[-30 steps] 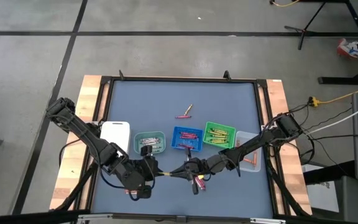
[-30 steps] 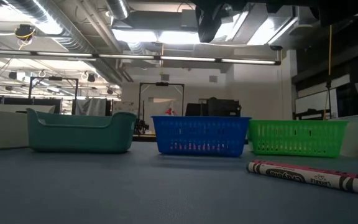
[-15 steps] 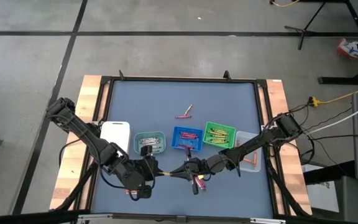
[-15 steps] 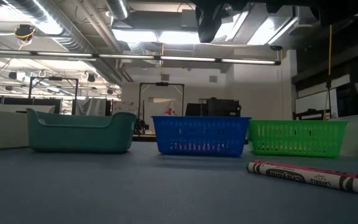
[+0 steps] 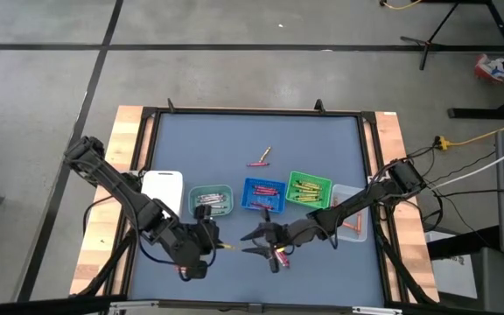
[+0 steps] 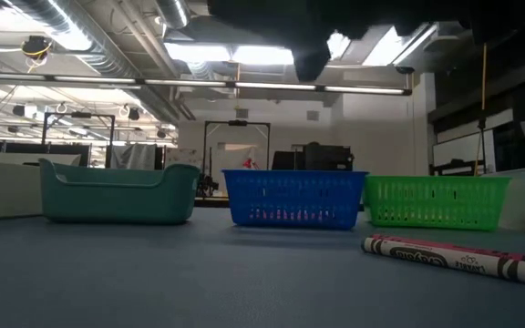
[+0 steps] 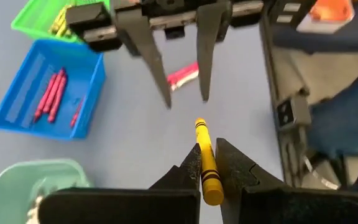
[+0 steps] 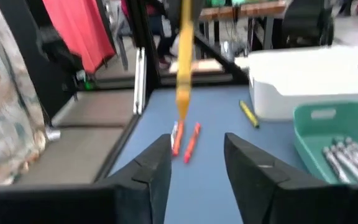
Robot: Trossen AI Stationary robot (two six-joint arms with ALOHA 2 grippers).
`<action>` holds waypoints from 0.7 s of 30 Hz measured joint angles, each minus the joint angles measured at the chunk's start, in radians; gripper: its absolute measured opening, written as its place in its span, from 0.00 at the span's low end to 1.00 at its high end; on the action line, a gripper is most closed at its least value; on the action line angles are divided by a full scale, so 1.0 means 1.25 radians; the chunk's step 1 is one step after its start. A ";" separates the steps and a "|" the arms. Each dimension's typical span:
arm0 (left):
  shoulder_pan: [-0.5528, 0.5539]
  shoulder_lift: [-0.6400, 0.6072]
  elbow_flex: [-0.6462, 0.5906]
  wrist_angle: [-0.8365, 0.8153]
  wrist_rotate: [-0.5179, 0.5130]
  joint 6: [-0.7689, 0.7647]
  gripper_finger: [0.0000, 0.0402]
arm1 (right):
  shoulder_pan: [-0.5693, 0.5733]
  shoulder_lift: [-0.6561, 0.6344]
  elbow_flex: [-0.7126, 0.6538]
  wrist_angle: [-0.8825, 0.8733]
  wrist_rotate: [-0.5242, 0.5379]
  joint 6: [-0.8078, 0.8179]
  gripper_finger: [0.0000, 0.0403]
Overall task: Sort crayons
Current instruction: Put the yellow crayon into the white bin
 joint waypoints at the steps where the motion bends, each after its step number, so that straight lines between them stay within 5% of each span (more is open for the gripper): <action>1: 0.000 -0.003 0.000 -0.018 0.003 0.000 0.02 | 0.000 0.000 0.000 -0.019 -0.001 0.000 0.37; 8: 0.000 -0.022 0.000 -0.214 0.034 -0.052 0.02 | 0.000 0.000 0.000 -0.145 -0.001 0.000 0.37; 18: 0.000 -0.025 0.000 -0.660 0.079 -0.316 0.02 | 0.000 0.000 0.000 -0.213 -0.002 0.000 0.37; 21: 0.000 -0.027 -0.007 -0.694 0.098 -0.348 0.02 | 0.000 0.000 0.000 -0.219 -0.002 0.000 0.37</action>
